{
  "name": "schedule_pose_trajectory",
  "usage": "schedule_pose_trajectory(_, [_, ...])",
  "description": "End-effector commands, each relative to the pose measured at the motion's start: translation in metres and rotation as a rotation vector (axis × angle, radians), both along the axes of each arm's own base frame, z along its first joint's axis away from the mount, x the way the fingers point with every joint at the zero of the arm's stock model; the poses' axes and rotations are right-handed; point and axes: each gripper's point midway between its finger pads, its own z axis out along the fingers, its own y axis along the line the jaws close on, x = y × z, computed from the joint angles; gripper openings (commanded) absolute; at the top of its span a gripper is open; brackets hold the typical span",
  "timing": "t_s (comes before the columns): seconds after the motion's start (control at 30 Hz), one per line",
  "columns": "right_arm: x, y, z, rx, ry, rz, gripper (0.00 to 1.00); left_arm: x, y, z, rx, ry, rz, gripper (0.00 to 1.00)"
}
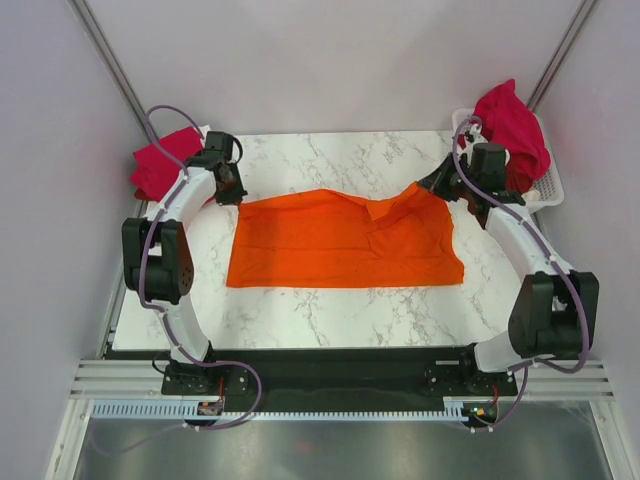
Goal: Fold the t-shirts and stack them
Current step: Fold the tshirt
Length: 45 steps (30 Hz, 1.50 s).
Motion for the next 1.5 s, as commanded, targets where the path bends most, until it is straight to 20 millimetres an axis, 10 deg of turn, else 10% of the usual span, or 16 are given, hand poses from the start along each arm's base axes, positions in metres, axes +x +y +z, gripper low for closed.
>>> schedule_pose_trajectory(0.0, [-0.022,-0.007,0.018,-0.043,-0.049,0.001,0.0,-0.005,0.01,0.019,0.052,-0.042,-0.025,0.02])
schedule_pose_trajectory(0.53, [-0.122,-0.031,-0.003,-0.134,0.01,-0.082,0.0,-0.032,0.026,-0.001,0.148,0.057,-0.053,0.02])
schedule_pose_trajectory(1.23, [-0.166,-0.065,-0.055,-0.226,0.182,-0.261,0.0,-0.089,0.023,-0.035,0.106,0.203,-0.064,0.09])
schedule_pose_trajectory(1.33, [-0.174,-0.073,-0.07,-0.227,0.255,-0.336,0.5,-0.11,0.035,-0.037,0.148,0.235,-0.015,0.61])
schedule_pose_trajectory(1.37, [-0.176,-0.073,-0.075,-0.221,0.269,-0.344,0.76,-0.112,0.037,-0.036,0.158,0.236,-0.001,0.66])
schedule_pose_trajectory(1.47, [-0.177,-0.073,-0.08,-0.206,0.287,-0.36,0.96,-0.111,0.038,-0.018,0.157,0.194,0.026,0.72])
